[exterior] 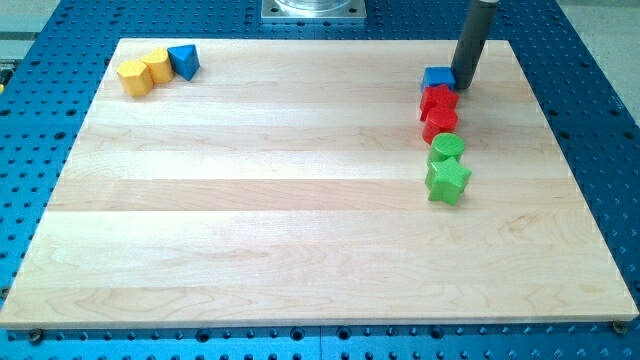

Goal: Move the blue triangle at the top center of the board

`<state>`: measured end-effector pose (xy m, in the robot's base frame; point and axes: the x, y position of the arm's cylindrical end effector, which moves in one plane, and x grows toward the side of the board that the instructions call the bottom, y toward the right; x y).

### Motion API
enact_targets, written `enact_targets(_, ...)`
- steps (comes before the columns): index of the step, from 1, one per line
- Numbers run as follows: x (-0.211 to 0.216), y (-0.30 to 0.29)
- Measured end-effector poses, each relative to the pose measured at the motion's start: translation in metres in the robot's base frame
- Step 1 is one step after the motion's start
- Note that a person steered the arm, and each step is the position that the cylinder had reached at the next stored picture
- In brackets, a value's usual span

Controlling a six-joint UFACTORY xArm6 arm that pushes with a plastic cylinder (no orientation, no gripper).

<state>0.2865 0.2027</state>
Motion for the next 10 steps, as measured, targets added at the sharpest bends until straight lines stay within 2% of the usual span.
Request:
enact_targets(1, -0.025, -0.007)
enact_targets(2, -0.027, -0.111)
enact_targets(4, 0.068, -0.393)
enact_targets(5, 0.06, -0.474)
enact_targets(9, -0.045, -0.481)
enact_targets(10, -0.046, -0.462)
